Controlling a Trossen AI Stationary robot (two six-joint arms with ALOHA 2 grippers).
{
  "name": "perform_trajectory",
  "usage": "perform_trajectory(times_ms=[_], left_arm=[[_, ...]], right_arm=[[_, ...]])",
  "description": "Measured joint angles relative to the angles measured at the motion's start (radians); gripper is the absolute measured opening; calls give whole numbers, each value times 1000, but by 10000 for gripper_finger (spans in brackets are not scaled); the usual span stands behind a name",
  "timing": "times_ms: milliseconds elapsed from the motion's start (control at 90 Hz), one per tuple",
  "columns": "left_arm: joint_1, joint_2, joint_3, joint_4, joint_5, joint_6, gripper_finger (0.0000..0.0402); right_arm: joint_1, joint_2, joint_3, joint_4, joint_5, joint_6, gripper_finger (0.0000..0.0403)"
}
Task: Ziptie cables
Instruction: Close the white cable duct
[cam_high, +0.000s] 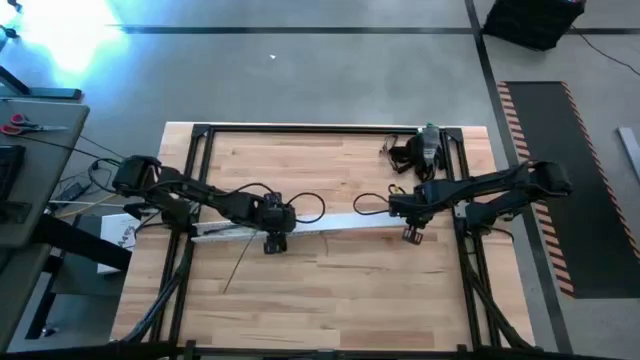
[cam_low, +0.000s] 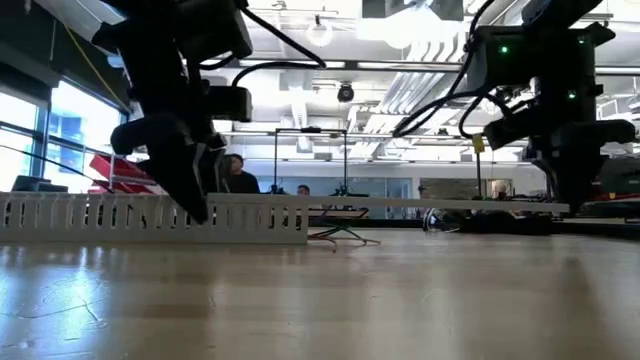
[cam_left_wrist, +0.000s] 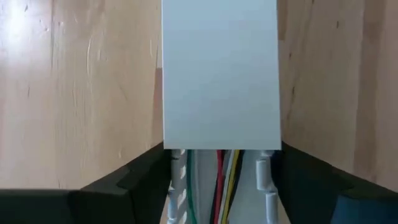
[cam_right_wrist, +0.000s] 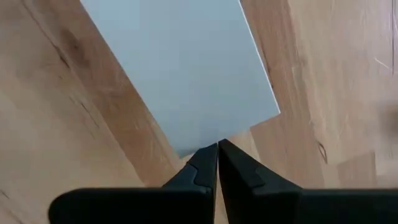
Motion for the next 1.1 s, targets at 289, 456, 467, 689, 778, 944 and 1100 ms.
perform_trajectory(times_ms=[289,456,467,689,778,944,1100], left_arm=[[0,0,0,-2,3,-4,226],[2,-1,0,-5,39,21,237],[2,-1,0,-6,39,22,238],[1,0,8,-52,49,34,263],[1,0,29,-98,52,30,270],[0,0,55,-177,35,22,273],[-1,0,59,-206,37,10,273]], right_arm=[[0,0,-1,10,23,-21,0],[0,0,-2,12,23,-21,0],[0,0,-2,12,23,-21,0],[0,0,-2,28,22,-14,0],[0,0,-2,28,22,-14,0],[0,0,-2,29,23,-14,0],[0,0,-2,29,23,-14,0]])
